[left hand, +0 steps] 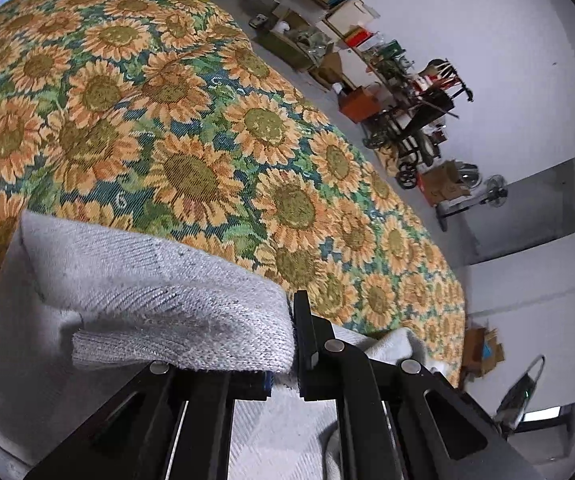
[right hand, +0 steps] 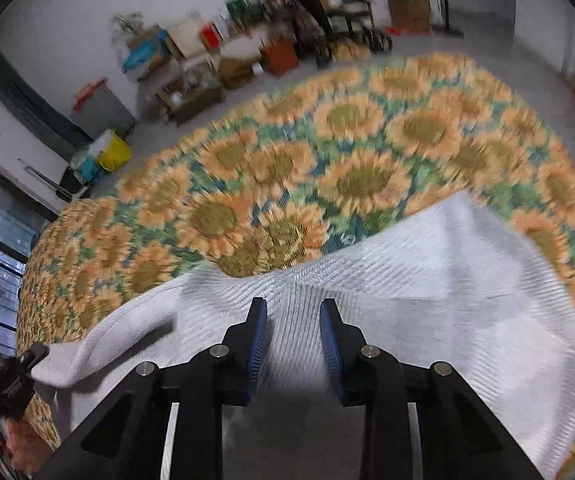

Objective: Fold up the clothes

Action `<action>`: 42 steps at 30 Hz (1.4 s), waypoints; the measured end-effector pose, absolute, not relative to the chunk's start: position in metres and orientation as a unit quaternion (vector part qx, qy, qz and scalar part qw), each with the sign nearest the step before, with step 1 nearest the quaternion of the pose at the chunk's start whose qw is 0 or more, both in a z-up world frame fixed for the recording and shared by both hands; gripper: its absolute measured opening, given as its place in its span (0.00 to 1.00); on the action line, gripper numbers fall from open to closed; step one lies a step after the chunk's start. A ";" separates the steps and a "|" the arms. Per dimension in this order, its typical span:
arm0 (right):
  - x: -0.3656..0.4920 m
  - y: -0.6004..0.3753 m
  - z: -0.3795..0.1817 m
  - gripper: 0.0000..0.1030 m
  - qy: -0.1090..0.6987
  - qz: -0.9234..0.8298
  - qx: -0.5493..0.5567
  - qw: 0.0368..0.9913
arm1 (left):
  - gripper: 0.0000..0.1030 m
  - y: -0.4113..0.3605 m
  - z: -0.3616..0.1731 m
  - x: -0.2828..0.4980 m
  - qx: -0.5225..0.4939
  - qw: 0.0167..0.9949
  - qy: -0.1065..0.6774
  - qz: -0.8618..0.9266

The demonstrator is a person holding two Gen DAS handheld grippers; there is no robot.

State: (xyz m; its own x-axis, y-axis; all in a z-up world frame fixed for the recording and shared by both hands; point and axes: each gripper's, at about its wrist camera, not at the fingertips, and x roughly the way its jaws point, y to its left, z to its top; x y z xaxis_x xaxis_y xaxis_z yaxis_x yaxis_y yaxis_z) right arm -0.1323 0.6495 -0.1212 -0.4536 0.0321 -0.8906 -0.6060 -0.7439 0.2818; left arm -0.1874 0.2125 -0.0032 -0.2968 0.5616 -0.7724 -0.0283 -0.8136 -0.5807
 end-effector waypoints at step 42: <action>0.011 0.627 -0.040 0.08 0.459 0.784 -0.347 0.235 | 0.08 0.149 0.014 -0.161 -0.565 0.301 -0.306 0.705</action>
